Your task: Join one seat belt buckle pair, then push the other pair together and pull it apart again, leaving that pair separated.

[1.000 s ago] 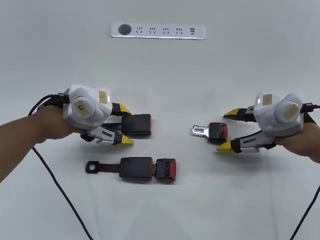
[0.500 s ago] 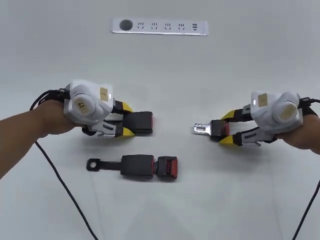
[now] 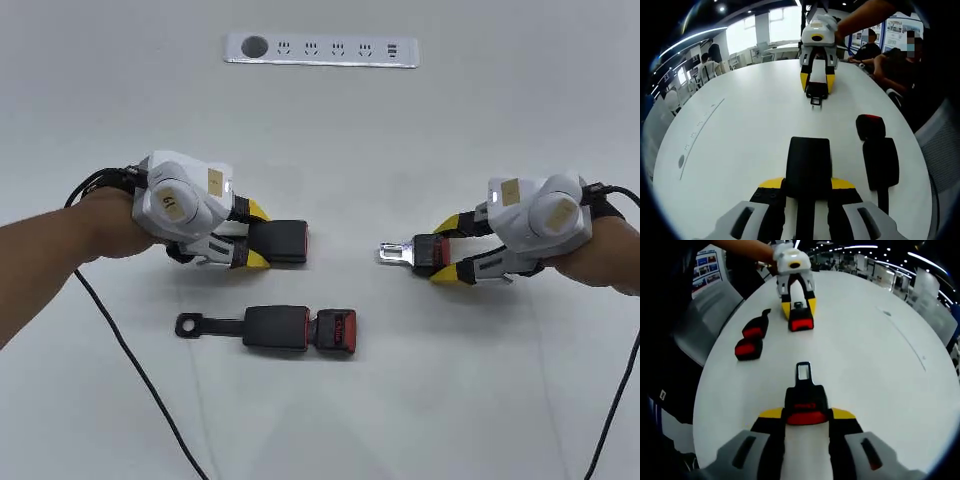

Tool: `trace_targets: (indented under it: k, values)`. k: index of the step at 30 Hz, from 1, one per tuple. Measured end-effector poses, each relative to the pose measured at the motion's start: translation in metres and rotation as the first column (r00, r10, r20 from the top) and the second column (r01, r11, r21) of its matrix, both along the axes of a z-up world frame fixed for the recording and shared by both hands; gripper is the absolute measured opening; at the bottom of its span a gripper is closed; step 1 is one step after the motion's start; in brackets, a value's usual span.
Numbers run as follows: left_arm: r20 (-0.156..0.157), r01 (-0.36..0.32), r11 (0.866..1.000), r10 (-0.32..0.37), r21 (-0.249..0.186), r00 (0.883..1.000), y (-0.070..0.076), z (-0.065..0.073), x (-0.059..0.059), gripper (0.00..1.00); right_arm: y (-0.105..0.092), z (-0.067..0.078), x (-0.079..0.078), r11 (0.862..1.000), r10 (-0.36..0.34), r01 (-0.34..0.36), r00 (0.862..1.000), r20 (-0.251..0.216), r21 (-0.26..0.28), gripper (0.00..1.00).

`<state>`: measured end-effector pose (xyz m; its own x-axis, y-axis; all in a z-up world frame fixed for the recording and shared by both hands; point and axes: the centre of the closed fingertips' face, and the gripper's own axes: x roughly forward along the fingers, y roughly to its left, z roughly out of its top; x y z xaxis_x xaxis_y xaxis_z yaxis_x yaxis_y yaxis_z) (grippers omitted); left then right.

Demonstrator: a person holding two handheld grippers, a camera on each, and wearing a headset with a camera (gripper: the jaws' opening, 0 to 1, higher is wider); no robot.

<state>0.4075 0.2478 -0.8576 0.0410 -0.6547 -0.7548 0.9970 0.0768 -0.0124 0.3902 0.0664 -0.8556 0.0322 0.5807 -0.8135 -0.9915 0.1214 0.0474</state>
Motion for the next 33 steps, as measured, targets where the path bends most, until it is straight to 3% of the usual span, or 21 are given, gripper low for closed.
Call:
trace_targets:
  k: [33]
  values:
    - [0.000, 0.017, 1.000, -0.017, 0.019, 1.000, 0.000, 0.001, 0.000, 0.33, 0.071, 0.000, 0.012, 0.999, 0.010, -0.010, 1.000, -0.012, 0.040, 0.32]
